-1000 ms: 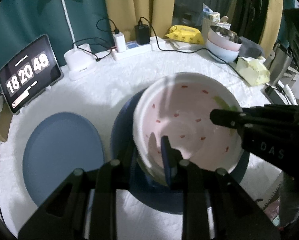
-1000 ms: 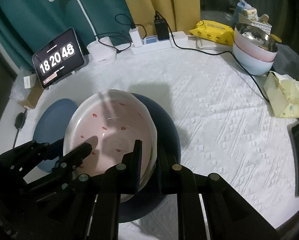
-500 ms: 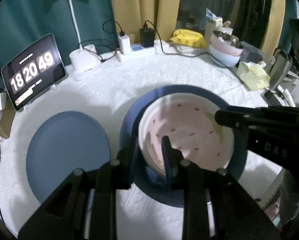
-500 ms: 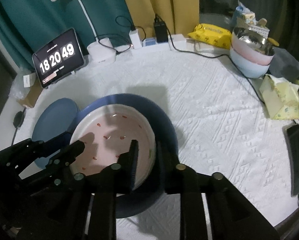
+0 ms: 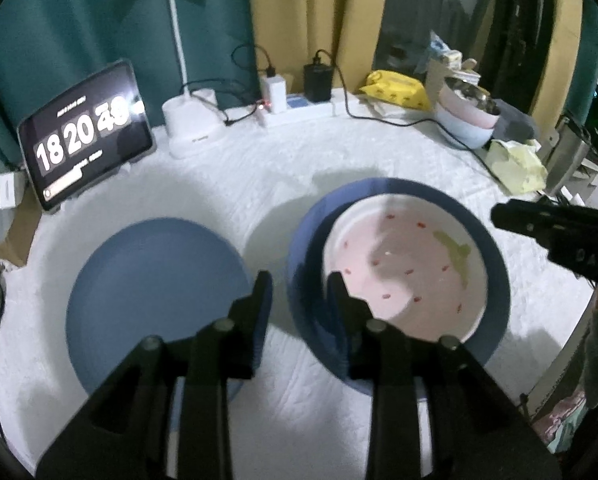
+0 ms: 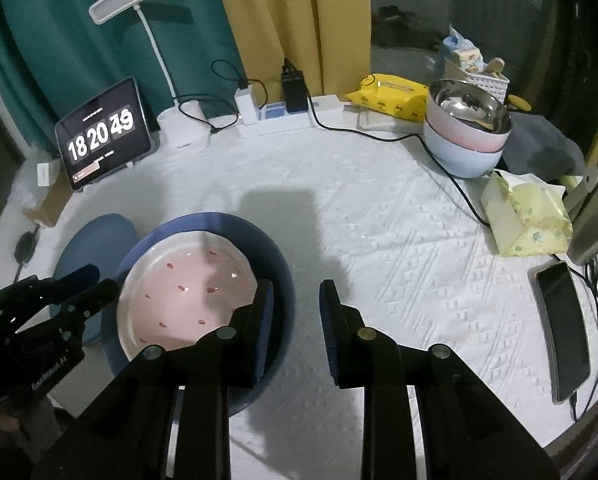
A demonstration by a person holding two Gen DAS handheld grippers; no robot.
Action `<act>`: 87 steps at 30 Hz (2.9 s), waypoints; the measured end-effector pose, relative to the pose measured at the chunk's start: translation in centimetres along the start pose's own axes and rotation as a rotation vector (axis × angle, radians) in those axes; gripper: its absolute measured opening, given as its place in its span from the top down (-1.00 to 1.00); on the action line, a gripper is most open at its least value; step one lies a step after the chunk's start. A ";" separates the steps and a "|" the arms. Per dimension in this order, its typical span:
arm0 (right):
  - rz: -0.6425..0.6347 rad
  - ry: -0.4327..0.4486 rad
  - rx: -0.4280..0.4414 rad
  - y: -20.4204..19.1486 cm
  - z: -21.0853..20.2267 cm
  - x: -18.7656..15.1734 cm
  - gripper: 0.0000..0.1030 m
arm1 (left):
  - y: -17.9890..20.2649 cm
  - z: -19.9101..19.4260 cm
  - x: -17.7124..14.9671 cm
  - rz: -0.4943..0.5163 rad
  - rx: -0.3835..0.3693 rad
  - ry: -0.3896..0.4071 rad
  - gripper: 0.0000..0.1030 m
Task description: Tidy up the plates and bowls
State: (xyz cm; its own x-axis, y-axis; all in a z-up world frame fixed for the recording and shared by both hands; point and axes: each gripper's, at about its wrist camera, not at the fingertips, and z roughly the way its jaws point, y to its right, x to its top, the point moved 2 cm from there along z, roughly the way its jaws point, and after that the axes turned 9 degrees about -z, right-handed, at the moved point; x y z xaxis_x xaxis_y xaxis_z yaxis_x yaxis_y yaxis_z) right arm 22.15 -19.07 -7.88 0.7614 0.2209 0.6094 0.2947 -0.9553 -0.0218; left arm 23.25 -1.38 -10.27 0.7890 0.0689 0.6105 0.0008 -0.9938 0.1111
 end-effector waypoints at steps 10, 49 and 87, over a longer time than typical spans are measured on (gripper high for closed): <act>0.009 -0.017 0.058 0.8 1.9 -1.2 0.51 | -0.3 0.9 -0.3 -0.013 -0.036 -0.014 0.05; 0.123 0.031 0.172 2.1 4.0 -2.6 0.39 | -1.0 2.2 -0.9 0.001 -0.093 0.011 0.76; 0.096 0.106 0.144 -2.9 0.5 2.5 0.84 | -5.1 -2.1 2.1 -0.061 -0.121 0.102 0.80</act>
State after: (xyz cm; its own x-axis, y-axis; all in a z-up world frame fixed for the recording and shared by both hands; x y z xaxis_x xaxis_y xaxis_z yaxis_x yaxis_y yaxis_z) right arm 23.51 -15.61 -6.69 0.7276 0.1008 0.6786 0.3090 -0.9313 -0.1930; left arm 23.64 3.98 -7.92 0.7236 0.1434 0.6752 -0.0319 -0.9702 0.2402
